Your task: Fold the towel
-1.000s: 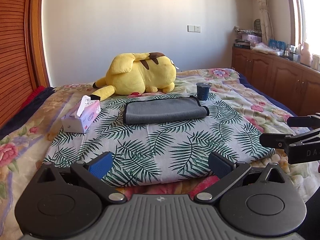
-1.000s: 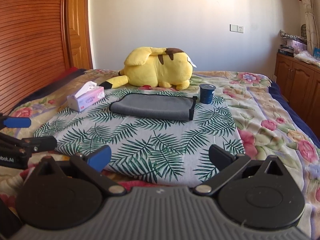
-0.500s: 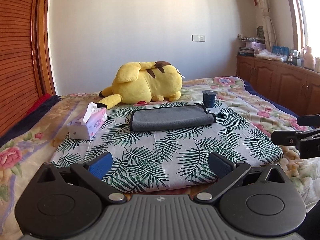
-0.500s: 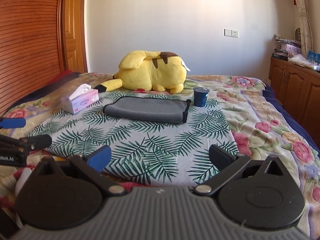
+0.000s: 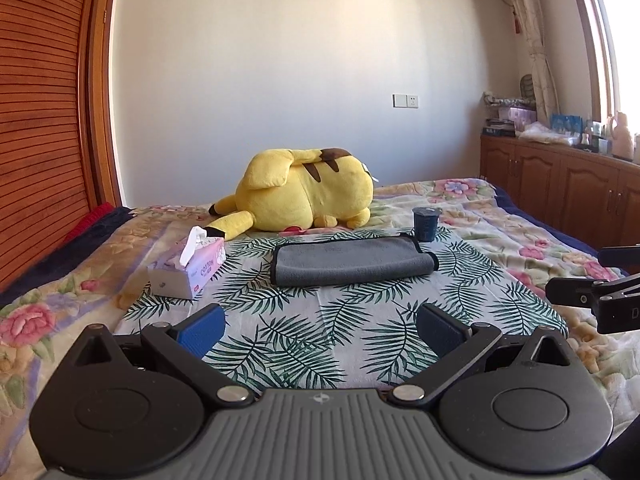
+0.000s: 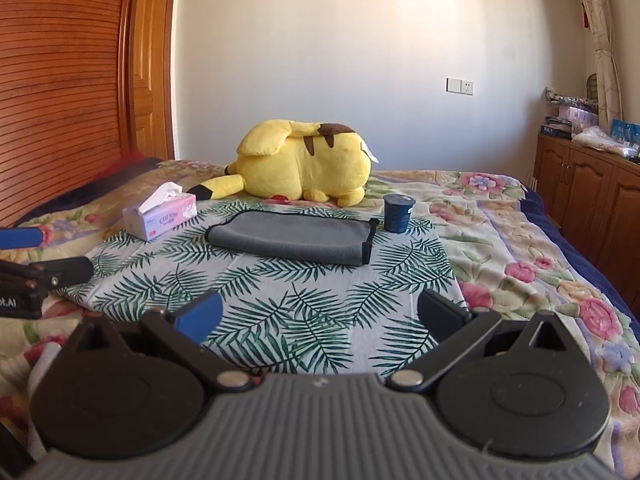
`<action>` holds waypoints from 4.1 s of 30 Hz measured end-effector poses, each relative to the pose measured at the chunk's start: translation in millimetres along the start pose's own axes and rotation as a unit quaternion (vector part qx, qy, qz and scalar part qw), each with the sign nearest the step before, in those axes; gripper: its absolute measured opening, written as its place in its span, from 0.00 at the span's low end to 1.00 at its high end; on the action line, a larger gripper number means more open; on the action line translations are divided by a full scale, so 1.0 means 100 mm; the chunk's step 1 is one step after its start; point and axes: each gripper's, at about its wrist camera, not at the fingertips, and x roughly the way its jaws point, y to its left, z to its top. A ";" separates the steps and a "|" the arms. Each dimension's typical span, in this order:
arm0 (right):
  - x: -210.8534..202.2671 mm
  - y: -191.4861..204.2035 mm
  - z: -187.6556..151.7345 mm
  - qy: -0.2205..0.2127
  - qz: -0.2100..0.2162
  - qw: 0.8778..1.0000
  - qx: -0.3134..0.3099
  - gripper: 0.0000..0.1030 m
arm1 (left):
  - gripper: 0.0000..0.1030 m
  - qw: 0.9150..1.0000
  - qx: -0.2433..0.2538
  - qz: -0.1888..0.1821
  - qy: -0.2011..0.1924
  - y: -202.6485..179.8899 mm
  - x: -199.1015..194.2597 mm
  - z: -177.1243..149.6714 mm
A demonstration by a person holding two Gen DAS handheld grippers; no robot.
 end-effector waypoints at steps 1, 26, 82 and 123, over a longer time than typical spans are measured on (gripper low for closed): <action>0.00 0.00 0.00 -0.002 -0.001 1.000 0.001 1.00 | 0.84 1.000 -0.001 0.001 -0.001 0.01 0.00 0.01; -0.14 -0.07 0.03 -0.057 -0.027 0.998 0.010 1.00 | 0.84 0.999 -0.004 0.018 -0.039 0.08 -0.12 0.07; -0.12 -0.09 0.00 -0.055 -0.029 0.998 0.011 1.00 | 0.84 0.999 0.001 0.019 -0.039 0.04 -0.14 0.04; -0.12 -0.10 -0.01 -0.055 -0.030 0.998 0.011 1.00 | 0.84 0.999 0.003 0.019 -0.039 0.03 -0.15 0.04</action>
